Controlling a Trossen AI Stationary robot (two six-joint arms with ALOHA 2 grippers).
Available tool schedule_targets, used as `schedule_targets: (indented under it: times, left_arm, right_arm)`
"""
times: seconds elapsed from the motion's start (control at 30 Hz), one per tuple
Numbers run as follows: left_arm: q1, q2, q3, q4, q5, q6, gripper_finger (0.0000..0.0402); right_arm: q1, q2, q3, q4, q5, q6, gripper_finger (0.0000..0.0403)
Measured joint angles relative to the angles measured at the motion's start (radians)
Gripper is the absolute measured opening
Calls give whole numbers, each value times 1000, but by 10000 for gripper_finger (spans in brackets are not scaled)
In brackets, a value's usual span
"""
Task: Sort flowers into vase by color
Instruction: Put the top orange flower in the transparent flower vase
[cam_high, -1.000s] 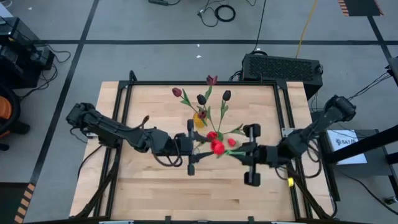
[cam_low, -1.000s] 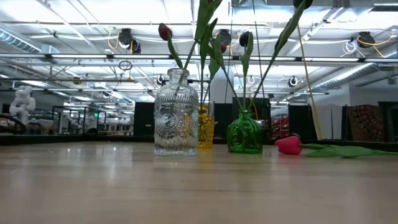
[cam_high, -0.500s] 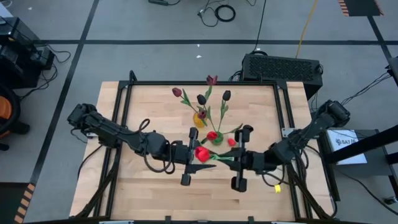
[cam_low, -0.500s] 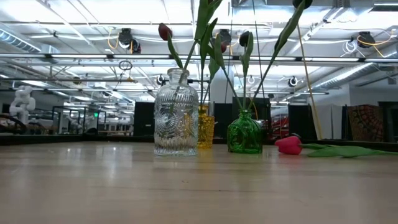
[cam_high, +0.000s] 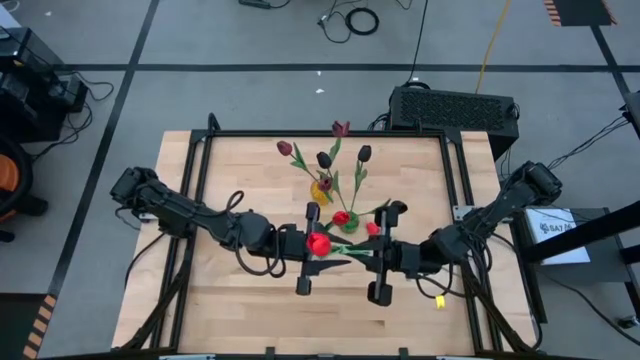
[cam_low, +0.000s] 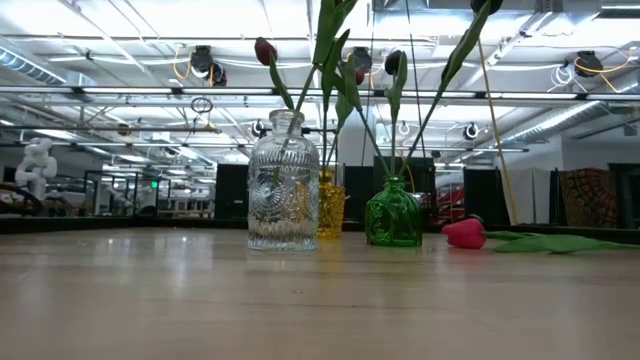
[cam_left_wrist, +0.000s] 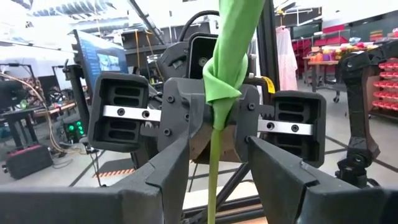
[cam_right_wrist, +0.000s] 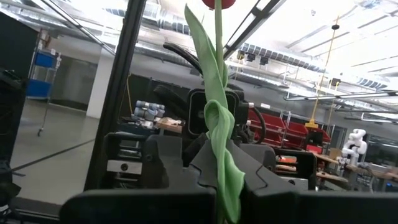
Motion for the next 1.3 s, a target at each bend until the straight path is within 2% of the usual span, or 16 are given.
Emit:
schedule_targets:
  times: [0.13,0.43,0.5,0.63,0.87,1.0,1.17,1.3]
  left_arm:
    - [2,0,0,-2,-2,2,145]
    - [1,0,0,-10,-2,28,25]
    - [1,0,0,-15,-2,42,10]
    - [1,-6,0,-36,-31,45,14]
    - [0,-69,0,-158,-49,20,8]
    - [-14,-100,0,-211,-48,17,7]
    - [-28,-103,1,-211,-55,18,6]
    - [-24,-103,1,-211,-57,17,6]
  right_arm:
    - [0,0,0,-3,0,0,0]
    - [0,-1,0,-21,-1,0,2]
    - [1,-1,1,-33,-4,10,8]
    - [1,-1,1,-42,17,24,41]
    - [39,-56,0,-142,128,34,130]
    - [64,-101,0,-194,134,49,165]
    - [84,-127,0,-231,133,32,179]
    - [84,-127,0,-241,127,21,166]
